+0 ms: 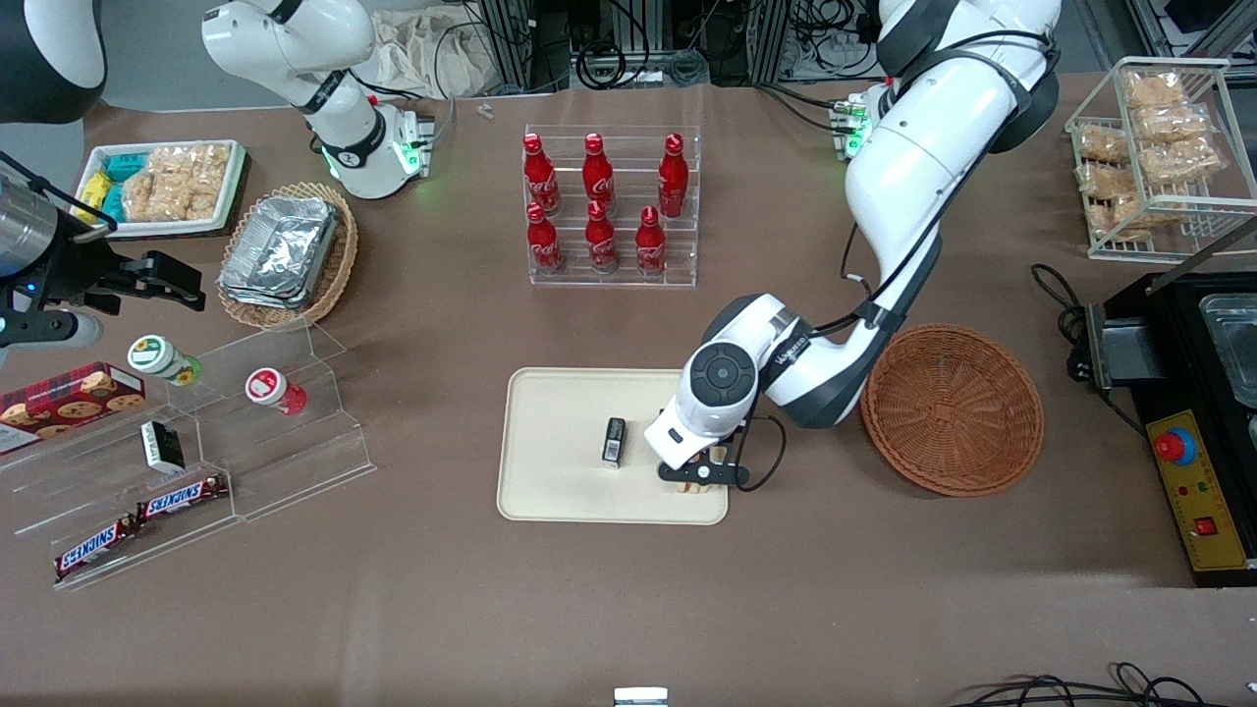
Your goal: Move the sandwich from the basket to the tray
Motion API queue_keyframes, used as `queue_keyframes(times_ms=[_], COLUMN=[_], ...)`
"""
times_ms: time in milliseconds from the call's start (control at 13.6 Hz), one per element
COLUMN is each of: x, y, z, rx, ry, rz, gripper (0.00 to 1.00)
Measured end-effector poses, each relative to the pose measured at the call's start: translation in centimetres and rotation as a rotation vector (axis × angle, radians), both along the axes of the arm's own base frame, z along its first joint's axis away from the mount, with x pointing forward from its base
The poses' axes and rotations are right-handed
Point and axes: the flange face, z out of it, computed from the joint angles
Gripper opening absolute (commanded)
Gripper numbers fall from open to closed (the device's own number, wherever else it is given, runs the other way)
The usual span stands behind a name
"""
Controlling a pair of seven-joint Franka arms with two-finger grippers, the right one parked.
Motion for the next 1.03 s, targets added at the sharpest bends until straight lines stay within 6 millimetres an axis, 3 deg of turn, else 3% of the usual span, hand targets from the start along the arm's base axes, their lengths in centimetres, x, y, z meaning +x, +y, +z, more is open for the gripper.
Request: queue_keyframes(times_ms=[220,440,587,807,1028], x=[0.6,2.4,3.7,5.5,5.2], y=[0.1,2.0,4.8,10.7,16.4], z=[0.6,3.4,6.7,12.3,17.5], rx=[-0.005,-0.010,0.017,0.061,0.081], ry=[-0.030,-0.069,-0.078,-0.093,-0.131], rz=[-0.001,0.032,0.069,0.143,0.203], gripper=[1.00,1.00,1.00,1.00,1.00])
